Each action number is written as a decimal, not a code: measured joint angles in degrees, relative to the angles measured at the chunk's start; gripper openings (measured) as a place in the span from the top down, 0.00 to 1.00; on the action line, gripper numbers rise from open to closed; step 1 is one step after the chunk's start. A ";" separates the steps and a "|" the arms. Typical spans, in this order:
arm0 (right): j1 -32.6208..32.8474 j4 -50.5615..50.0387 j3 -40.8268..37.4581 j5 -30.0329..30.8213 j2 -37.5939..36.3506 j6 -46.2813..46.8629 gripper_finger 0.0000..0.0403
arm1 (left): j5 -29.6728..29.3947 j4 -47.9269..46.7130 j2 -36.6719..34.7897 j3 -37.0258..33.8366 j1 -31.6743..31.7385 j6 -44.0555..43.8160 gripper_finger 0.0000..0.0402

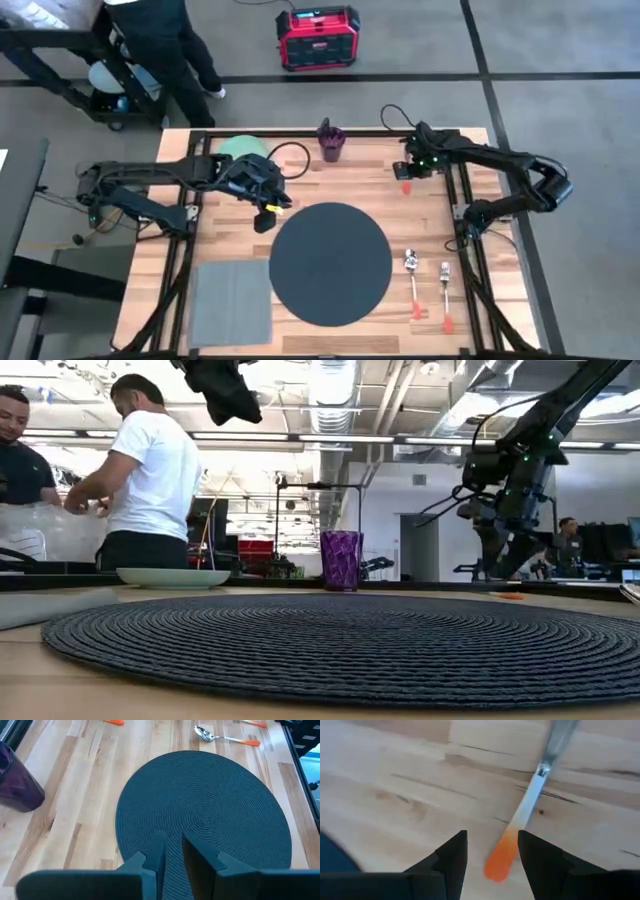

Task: Set table place
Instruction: Move the table knife to the table mat

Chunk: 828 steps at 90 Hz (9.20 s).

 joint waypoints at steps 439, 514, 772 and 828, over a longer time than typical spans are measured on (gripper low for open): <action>37.11 -0.44 2.86 10.42 3.47 12.15 0.85 | -1.16 -0.35 -0.02 0.04 -0.07 7.21 0.88; 31.99 0.90 -0.39 13.66 12.67 10.49 0.52 | -1.97 -0.39 0.02 0.04 -0.04 6.63 0.88; 46.06 -14.52 12.98 11.60 13.70 13.25 0.61 | 6.95 52.98 31.07 -24.15 -17.59 -13.96 0.88; 41.38 -8.88 12.27 8.30 13.68 6.37 0.60 | 7.06 53.25 31.54 -24.22 -17.23 -18.44 0.88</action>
